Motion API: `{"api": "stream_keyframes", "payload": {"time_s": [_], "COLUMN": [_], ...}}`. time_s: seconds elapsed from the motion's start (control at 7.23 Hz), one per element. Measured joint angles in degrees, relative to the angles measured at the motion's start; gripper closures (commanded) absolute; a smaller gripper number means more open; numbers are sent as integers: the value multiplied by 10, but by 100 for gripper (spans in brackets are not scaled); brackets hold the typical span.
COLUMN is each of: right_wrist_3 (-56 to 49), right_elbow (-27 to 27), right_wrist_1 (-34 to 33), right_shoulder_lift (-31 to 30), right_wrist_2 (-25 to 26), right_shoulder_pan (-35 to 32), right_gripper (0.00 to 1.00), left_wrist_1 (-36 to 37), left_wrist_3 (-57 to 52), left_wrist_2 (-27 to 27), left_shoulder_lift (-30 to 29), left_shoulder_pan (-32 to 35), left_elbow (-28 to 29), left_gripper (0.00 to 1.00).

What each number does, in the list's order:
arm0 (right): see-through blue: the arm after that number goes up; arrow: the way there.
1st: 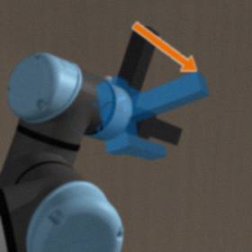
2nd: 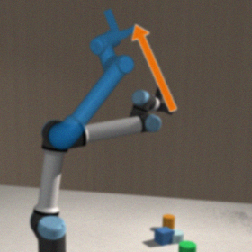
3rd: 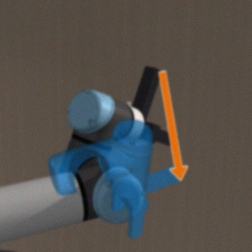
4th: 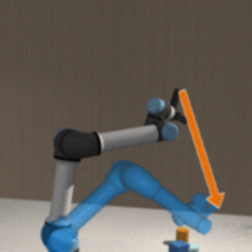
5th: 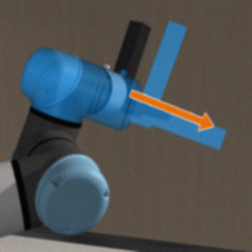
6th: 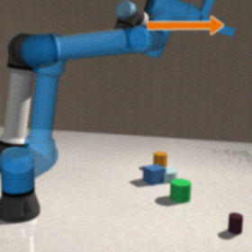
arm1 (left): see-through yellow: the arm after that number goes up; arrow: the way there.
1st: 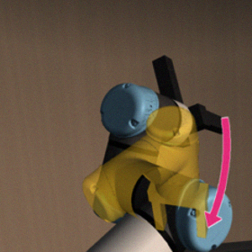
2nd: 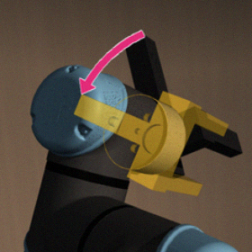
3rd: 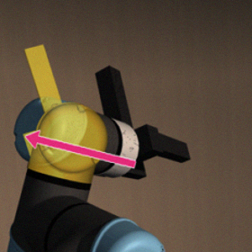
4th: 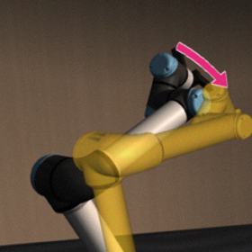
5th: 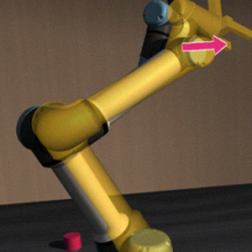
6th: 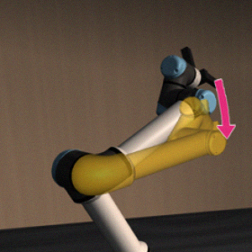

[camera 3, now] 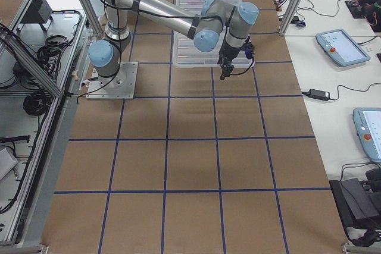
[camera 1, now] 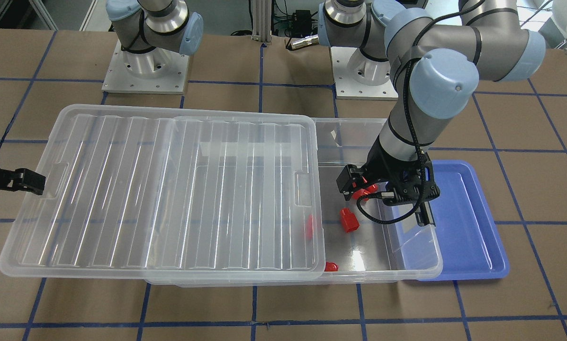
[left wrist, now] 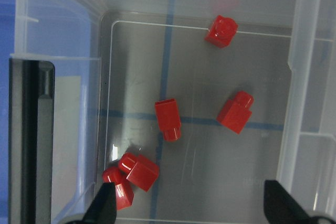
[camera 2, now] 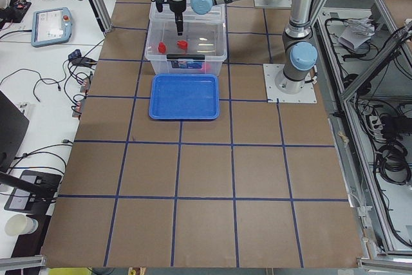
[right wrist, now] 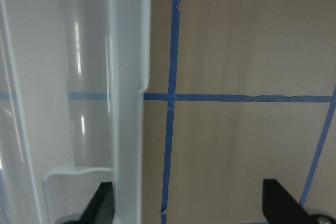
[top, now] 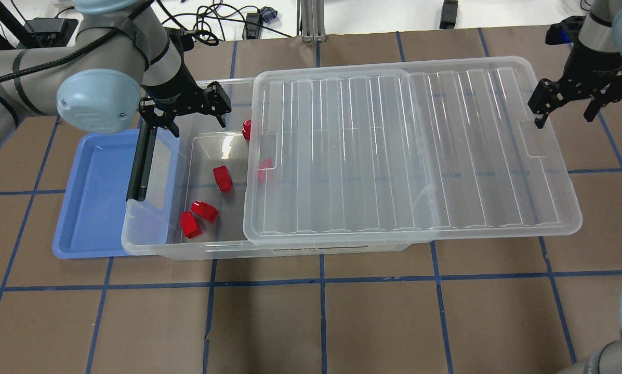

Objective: Place red block in blue tray from box

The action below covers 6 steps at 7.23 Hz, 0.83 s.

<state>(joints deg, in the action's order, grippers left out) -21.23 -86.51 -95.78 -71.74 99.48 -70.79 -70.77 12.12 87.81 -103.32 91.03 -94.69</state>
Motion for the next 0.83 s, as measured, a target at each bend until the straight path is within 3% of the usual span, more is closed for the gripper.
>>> {"api": "stream_keyframes", "payload": {"time_s": [0.83], "right_wrist_3": [-2], "right_elbow": [-1], "right_wrist_1": [-2], "right_shoulder_lift": [1], "right_wrist_2": [4], "right_shoulder_pan": [2], "right_gripper": [0], "left_wrist_1": [177], "left_wrist_3": [27], "left_wrist_2": [1], "left_shoulder_lift": [-77], "left_shoulder_pan": [-4], "left_elbow": [-115], "left_gripper": [0]}}
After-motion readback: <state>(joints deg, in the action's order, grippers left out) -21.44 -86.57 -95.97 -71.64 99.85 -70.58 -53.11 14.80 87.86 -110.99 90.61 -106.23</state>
